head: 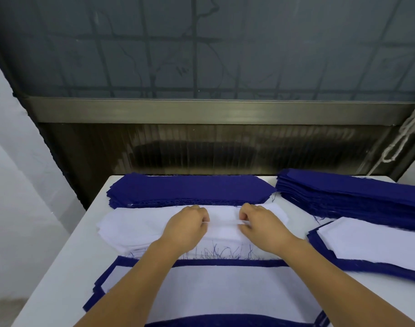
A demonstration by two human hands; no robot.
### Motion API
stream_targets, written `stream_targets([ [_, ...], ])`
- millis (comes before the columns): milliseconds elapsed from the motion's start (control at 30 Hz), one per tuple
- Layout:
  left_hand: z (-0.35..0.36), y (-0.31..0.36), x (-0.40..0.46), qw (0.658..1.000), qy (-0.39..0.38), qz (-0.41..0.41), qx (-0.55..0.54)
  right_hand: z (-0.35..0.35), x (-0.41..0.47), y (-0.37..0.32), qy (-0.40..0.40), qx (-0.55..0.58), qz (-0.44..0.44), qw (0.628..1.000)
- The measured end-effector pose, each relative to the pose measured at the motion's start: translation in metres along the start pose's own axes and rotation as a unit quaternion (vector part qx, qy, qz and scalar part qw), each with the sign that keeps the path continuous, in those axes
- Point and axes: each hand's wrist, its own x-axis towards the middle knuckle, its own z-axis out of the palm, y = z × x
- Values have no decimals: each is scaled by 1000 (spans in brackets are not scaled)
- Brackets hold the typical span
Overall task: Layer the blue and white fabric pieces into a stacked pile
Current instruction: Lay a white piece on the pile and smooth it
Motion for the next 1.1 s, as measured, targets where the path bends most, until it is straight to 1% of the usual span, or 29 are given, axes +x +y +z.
stream_targets([
  [133,-15,-37,-19,998,34,-36,32,-5,-4,7,-10,29,7,1000],
  [300,-42,-88,-44,991,35,-111,63,-5,-7,11,-17,58,17,998],
  [400,-52,-106,-54,986,39,-147,74,-8,-9,11,-18,85,27,996],
  [500,-56,-106,-60,987,36,-137,77,-14,-15,10,-15,100,30,994],
  [600,-61,-100,-70,993,34,-102,57,-21,-28,14,-8,102,19,995],
  [667,-67,-99,-80,996,3,-83,42,-25,-42,22,-27,130,29,991],
  [800,-82,-89,-98,989,-126,-72,-24,-39,-71,39,-142,192,65,969],
  [833,-86,-85,-99,987,-139,-66,-35,-43,-75,40,-157,200,67,965],
  [867,-87,-81,-99,989,-132,-61,-38,-45,-78,39,-155,207,69,963],
  [900,-88,-76,-98,992,-106,-57,-28,-48,-80,37,-134,207,67,967],
  [967,-88,-66,-97,999,-11,-42,23,-50,-85,30,-29,158,42,986],
  [1033,-86,-59,-105,993,102,16,60,-48,-95,23,100,82,-11,992],
  [1067,-84,-59,-113,987,137,49,69,-46,-103,22,153,51,-45,986],
  [1100,-80,-60,-120,981,159,86,76,-41,-112,23,186,26,-78,979],
])
